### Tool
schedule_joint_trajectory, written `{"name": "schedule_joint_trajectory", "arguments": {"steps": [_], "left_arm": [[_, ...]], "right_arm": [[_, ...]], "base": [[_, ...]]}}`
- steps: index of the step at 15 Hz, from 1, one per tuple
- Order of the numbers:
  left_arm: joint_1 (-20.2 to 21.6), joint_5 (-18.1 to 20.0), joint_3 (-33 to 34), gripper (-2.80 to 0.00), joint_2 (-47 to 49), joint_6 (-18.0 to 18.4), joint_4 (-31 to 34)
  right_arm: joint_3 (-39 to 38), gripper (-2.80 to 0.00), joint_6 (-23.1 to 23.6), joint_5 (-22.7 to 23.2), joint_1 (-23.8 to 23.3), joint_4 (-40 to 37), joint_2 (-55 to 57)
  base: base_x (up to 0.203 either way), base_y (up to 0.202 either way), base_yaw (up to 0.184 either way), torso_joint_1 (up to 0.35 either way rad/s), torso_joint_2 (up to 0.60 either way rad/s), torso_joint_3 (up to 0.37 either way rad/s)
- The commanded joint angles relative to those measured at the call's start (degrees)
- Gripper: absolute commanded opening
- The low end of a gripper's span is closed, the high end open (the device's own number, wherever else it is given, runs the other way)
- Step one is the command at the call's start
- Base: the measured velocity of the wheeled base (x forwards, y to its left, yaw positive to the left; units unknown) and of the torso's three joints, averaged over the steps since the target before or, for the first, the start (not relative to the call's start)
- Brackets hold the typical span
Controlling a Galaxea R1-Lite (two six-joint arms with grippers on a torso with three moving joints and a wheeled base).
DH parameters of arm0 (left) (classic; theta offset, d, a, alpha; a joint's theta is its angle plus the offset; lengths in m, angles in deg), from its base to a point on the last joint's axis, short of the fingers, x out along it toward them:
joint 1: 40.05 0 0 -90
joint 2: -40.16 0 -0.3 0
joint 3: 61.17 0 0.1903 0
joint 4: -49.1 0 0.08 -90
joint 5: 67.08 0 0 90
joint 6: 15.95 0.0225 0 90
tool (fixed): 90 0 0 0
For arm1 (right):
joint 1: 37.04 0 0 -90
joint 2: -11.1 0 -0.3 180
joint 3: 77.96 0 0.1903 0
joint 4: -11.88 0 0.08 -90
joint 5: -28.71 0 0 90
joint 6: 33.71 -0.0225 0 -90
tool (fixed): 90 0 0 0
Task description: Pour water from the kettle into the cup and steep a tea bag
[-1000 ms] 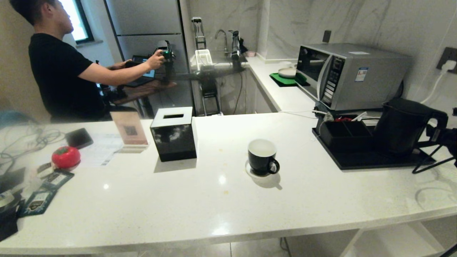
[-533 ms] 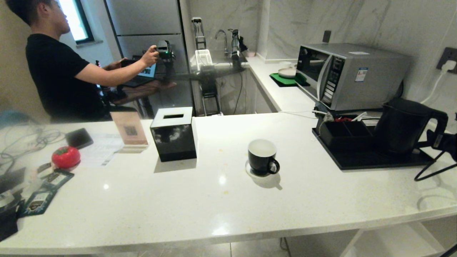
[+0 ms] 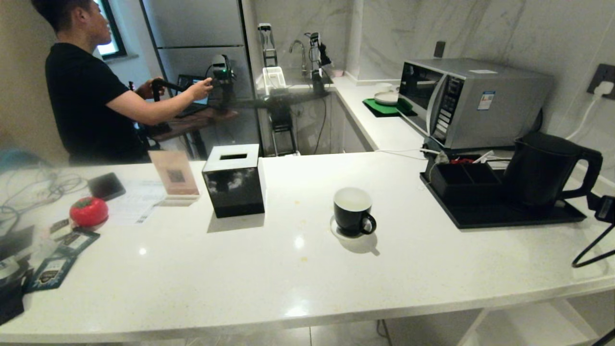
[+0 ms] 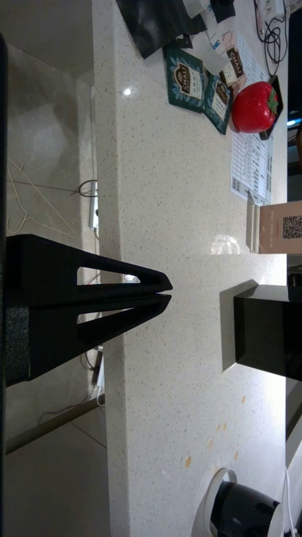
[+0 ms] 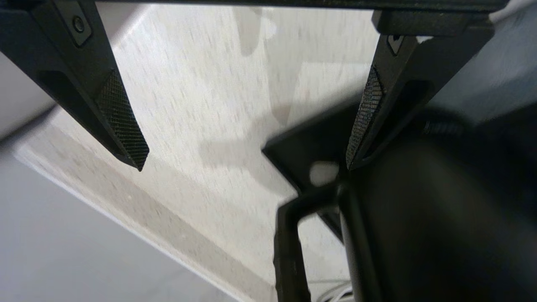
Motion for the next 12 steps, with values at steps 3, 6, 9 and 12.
{"name": "schedule_joint_trajectory", "arguments": {"steps": [3,6,9,12], "left_arm": [[0.0,0.0,0.0,-2.80,0.0,0.0,0.0],[0.0,0.0,0.0,-2.80,0.0,0.0,0.0],[0.0,0.0,0.0,-2.80,0.0,0.0,0.0],[0.0,0.0,0.0,-2.80,0.0,0.0,0.0]], "right_arm": [[-8.5,0.00,0.0,0.3,-0.1,1.6,-6.7],[-15.7,0.00,0.1,3.6,-0.7,2.6,-12.1],[-22.3,-2.80,0.1,5.1,-0.8,3.2,-17.8],[-28.2,-2.80,0.0,6.5,-0.8,2.7,-24.1]], "base": [[0.000,0.000,0.000,0.000,0.00,0.000],[0.000,0.000,0.000,0.000,0.00,0.000],[0.000,0.000,0.000,0.000,0.00,0.000],[0.000,0.000,0.000,0.000,0.00,0.000]]}}
